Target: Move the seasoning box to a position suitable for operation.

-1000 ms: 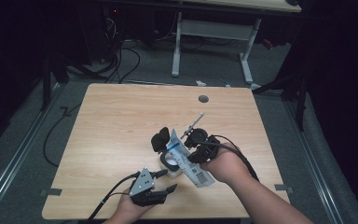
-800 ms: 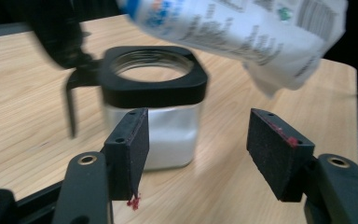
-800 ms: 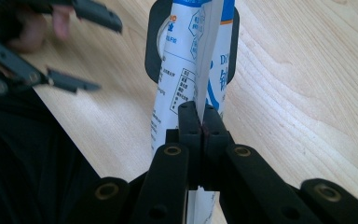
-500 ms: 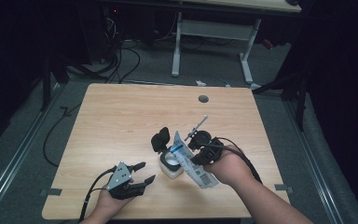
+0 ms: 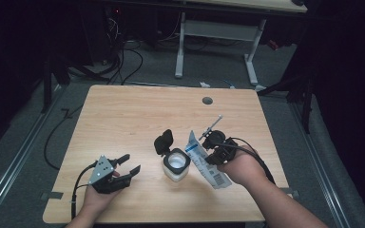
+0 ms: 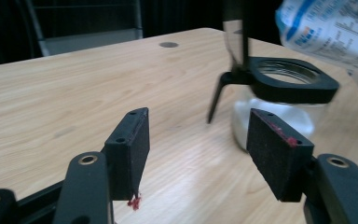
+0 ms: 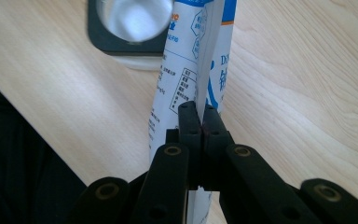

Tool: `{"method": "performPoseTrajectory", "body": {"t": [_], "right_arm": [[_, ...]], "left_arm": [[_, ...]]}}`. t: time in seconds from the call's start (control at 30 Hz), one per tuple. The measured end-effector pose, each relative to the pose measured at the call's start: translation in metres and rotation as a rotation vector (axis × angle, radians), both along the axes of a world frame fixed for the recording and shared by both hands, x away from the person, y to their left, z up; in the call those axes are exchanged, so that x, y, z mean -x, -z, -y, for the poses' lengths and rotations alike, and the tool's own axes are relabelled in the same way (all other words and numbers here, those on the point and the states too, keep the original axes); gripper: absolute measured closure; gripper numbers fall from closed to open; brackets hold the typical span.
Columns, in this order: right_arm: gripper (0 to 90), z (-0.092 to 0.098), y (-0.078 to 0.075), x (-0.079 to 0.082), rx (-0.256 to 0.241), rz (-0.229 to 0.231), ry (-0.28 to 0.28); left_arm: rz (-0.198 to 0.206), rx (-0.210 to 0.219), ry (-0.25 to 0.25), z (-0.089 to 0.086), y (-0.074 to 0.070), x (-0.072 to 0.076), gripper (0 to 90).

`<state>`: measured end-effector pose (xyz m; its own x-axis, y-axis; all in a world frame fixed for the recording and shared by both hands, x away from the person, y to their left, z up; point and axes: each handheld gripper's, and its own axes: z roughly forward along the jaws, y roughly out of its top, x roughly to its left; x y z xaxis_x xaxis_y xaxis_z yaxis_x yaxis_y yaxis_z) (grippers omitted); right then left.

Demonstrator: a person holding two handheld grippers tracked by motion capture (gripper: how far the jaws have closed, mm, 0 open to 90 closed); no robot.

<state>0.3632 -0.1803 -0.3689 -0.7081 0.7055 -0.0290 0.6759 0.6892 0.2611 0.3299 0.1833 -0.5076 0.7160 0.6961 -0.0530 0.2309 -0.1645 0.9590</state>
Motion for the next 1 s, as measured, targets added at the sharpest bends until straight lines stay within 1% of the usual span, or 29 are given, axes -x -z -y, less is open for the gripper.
{"method": "performPoseTrajectory", "body": {"t": [0.03, 0.07, 0.13, 0.17, 0.23, 0.3, 0.37, 0.47, 0.5, 0.53, 0.67, 0.77, 0.8, 0.87, 1.0], "right_arm": [[89.9, 0.003, 0.001, -0.001, 0.003, 0.000, 0.007], [89.8, 0.006, 0.002, -0.002, 0.001, -0.001, 0.026], [89.8, 0.012, 0.004, -0.005, 0.004, 0.003, 0.041], [89.8, 0.015, 0.005, -0.007, 0.007, 0.005, 0.041], [89.8, 0.020, 0.007, -0.010, 0.002, 0.007, 0.065], [89.8, 0.025, 0.007, -0.013, -0.002, 0.014, 0.080], [89.8, 0.030, 0.008, -0.017, 0.005, 0.021, 0.089], [89.9, 0.036, 0.010, -0.022, 0.020, 0.022, 0.099], [89.8, 0.038, 0.012, -0.023, 0.028, 0.015, 0.112], [89.8, 0.040, 0.013, -0.025, 0.036, 0.018, 0.105], [89.8, 0.045, 0.018, -0.029, 0.049, 0.012, 0.115], [89.8, 0.047, 0.021, -0.031, 0.047, 0.011, 0.123], [89.8, 0.047, 0.023, -0.031, 0.041, 0.011, 0.125], [89.8, 0.048, 0.024, -0.032, 0.047, 0.014, 0.122], [89.8, 0.048, 0.025, -0.034, 0.030, 0.027, 0.127]], "left_arm": [[-0.007, 0.004, -0.008, -0.005, 0.000, -0.002, 39.8], [-0.010, 0.000, -0.019, -0.009, 0.000, -0.003, 39.8], [-0.018, -0.011, -0.037, -0.018, 0.001, -0.006, 39.8], [-0.027, -0.005, -0.049, -0.022, 0.002, -0.008, 39.7], [-0.037, -0.011, -0.061, -0.028, 0.004, -0.010, 39.8], [-0.048, -0.006, -0.075, -0.032, 0.005, -0.013, 39.8], [-0.060, -0.002, -0.087, -0.036, 0.006, -0.015, 39.9], [-0.074, 0.003, -0.097, -0.039, 0.007, -0.018, 39.9], [-0.074, 0.004, -0.100, -0.040, 0.008, -0.018, 39.9], [-0.075, 0.006, -0.101, -0.040, 0.008, -0.018, 39.9], [-0.081, 0.009, -0.104, -0.041, 0.008, -0.019, 39.6], [-0.080, -0.012, -0.108, -0.041, 0.008, -0.019, 39.6], [-0.078, -0.014, -0.107, -0.040, 0.008, -0.019, 39.6], [-0.082, -0.016, -0.106, -0.040, 0.009, -0.020, 39.6], [-0.093, -0.018, -0.105, -0.040, 0.010, -0.021, 39.6]]}}
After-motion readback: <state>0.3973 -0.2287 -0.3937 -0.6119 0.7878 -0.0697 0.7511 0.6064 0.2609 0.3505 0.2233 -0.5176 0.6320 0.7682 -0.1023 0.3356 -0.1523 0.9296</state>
